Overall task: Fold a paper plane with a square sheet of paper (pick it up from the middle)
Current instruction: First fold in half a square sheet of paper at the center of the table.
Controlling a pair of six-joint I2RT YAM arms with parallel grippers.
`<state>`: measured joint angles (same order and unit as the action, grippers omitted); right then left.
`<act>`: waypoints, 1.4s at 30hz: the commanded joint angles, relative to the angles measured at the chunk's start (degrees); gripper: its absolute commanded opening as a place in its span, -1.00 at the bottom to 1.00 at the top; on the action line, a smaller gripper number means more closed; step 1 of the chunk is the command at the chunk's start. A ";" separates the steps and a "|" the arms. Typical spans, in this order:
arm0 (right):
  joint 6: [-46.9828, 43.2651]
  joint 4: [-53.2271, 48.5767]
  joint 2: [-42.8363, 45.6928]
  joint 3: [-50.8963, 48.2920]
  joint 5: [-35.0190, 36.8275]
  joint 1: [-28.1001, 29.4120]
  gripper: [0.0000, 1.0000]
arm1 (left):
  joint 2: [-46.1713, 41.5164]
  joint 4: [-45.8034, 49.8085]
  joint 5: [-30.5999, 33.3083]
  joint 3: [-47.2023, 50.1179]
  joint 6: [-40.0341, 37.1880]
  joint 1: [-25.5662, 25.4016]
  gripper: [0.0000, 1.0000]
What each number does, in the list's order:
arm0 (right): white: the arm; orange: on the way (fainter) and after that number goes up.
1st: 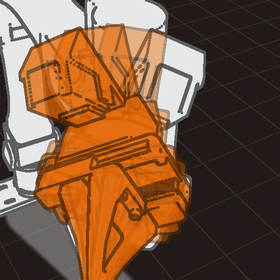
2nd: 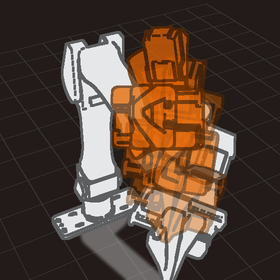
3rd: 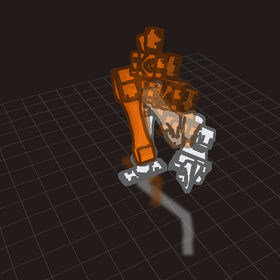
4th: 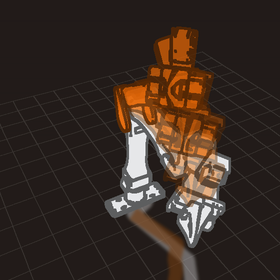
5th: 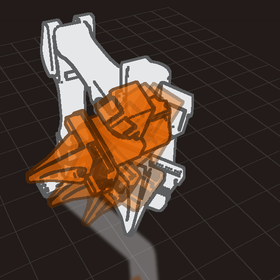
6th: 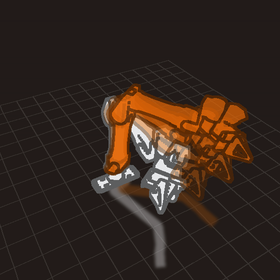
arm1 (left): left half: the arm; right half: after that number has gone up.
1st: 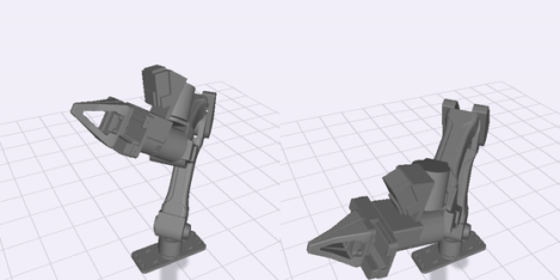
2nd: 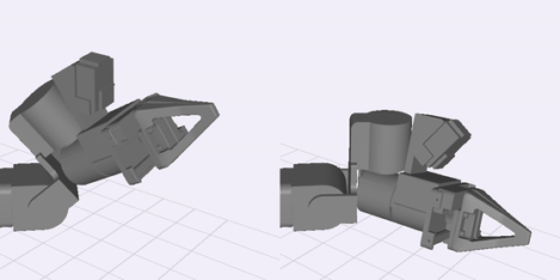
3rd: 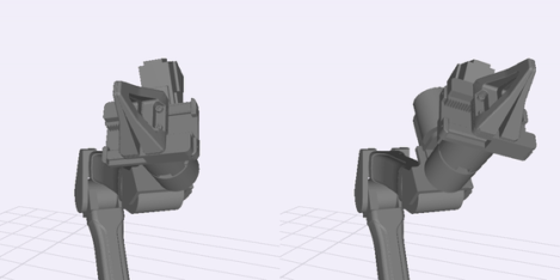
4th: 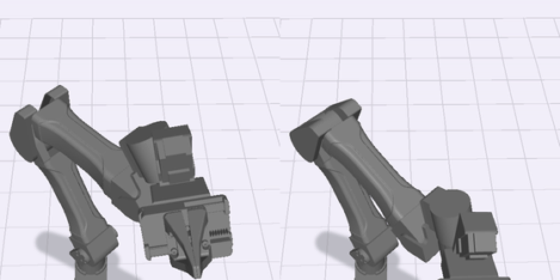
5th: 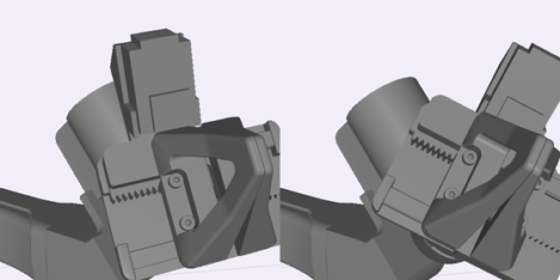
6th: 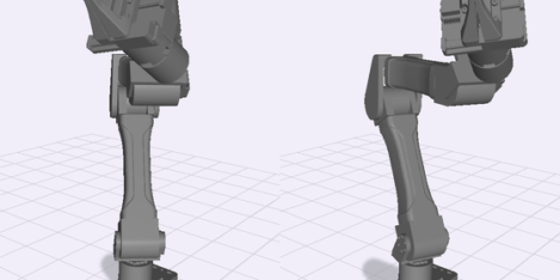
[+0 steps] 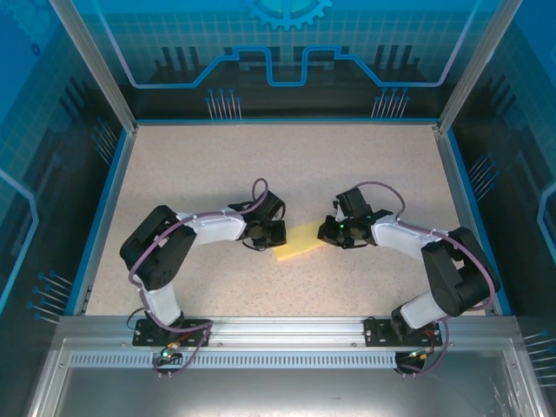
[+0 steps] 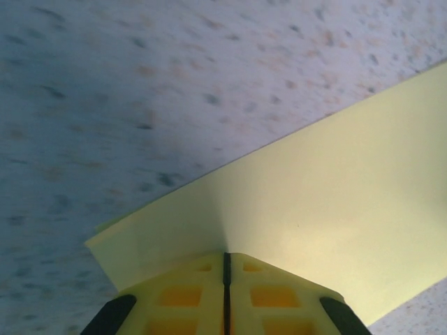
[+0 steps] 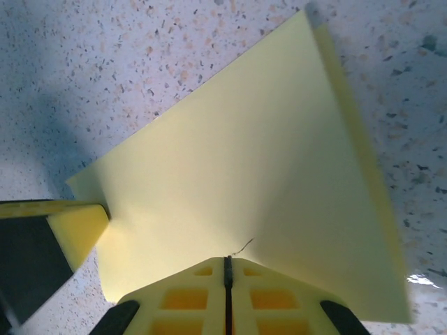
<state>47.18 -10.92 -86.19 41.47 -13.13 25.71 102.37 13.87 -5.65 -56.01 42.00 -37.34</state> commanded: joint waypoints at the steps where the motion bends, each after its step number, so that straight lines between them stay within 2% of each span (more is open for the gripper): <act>1: -0.76 1.34 0.68 1.15 -1.56 1.32 -0.84 | -2.77 4.49 1.92 2.11 -3.73 2.26 -0.83; 5: 0.37 4.21 -0.82 2.30 -2.71 3.71 -0.84 | -3.53 3.81 0.41 2.06 -4.57 2.89 -0.83; 15: 3.39 7.86 -7.30 5.74 -2.74 9.93 -0.89 | -6.66 -2.94 -6.00 3.49 -0.89 2.29 -0.83; 21: 4.43 8.48 -7.34 3.06 -2.33 10.06 -0.93 | -7.04 -6.42 -7.62 4.58 1.84 -0.93 -0.83; 29: 5.29 11.49 -8.16 0.47 -4.00 10.58 -1.00 | -4.41 -9.78 -7.39 5.81 5.80 -3.09 -1.00; 42: 4.41 12.28 -7.27 -2.90 -3.21 10.41 -1.00 | -3.68 -10.94 -6.98 7.75 8.60 -4.85 -1.00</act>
<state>51.64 0.56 -93.67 39.40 -16.34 35.64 97.58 4.08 -11.90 -49.39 49.06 -41.82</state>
